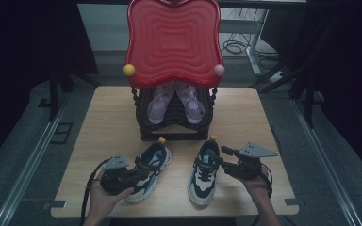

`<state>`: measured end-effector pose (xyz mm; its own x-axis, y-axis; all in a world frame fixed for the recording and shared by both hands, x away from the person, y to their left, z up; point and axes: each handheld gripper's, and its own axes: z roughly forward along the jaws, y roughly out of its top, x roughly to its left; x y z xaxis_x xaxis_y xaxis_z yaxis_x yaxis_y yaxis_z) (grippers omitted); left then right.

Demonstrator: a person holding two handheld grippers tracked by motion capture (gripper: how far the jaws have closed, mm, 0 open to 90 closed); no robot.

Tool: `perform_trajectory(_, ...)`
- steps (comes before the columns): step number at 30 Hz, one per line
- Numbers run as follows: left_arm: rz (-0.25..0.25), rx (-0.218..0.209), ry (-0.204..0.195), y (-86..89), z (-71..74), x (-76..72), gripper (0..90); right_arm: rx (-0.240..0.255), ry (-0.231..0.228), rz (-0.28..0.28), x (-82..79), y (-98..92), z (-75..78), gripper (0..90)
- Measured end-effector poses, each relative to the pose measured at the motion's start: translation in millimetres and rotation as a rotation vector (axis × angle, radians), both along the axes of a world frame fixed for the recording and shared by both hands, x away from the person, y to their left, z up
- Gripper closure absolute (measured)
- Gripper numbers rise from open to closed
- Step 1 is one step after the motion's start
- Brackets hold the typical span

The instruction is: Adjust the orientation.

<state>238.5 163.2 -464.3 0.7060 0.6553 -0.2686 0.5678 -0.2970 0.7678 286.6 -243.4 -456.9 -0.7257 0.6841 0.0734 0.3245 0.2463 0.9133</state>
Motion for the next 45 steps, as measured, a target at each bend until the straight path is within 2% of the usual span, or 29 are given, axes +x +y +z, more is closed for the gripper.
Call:
perform_trajectory(9, -0.020, 0.030, 0.039, -13.5, -11.6, 1.4, 89.4, 0.011, 0.015, -0.017, 0.5, -3.5, -3.1, 48.2)
perform_trajectory(13, -0.039, 0.082, 0.053, -24.9, -20.1, 1.8, 89.6, 0.001, 0.027, -0.011, 1.3, -0.9, -5.9, 47.8)
perform_trajectory(16, -0.046, 0.093, 0.077, -30.2, -26.7, 2.8, 89.7, -0.008, 0.032, -0.005, 1.2, 0.9, -6.9, 47.5)
perform_trajectory(22, -0.051, 0.113, 0.101, -34.8, -34.9, 5.2, 89.7, -0.004, 0.032, -0.009, 1.0, -0.1, -6.6, 47.5)
perform_trajectory(27, -0.042, 0.132, 0.112, -32.7, -39.2, 7.9, 89.7, -0.007, 0.035, -0.006, 0.9, 0.7, -6.9, 47.3)
perform_trajectory(29, -0.046, 0.119, 0.119, -30.3, -39.9, 9.0, 89.7, -0.009, 0.035, -0.008, 0.9, 0.6, -6.8, 47.3)
perform_trajectory(31, -0.045, 0.128, 0.121, -28.8, -39.8, 9.0, 89.6, -0.007, 0.030, -0.011, 0.7, 0.3, -6.7, 47.3)
perform_trajectory(34, -0.058, 0.118, 0.137, -25.6, -40.1, 9.9, 89.7, -0.001, 0.018, -0.017, -0.6, -0.1, -5.5, 47.4)
perform_trajectory(45, -0.067, 0.131, 0.152, -16.6, -39.4, 11.2, 89.7, -0.004, 0.023, -0.019, -0.5, -1.3, -5.5, 47.4)
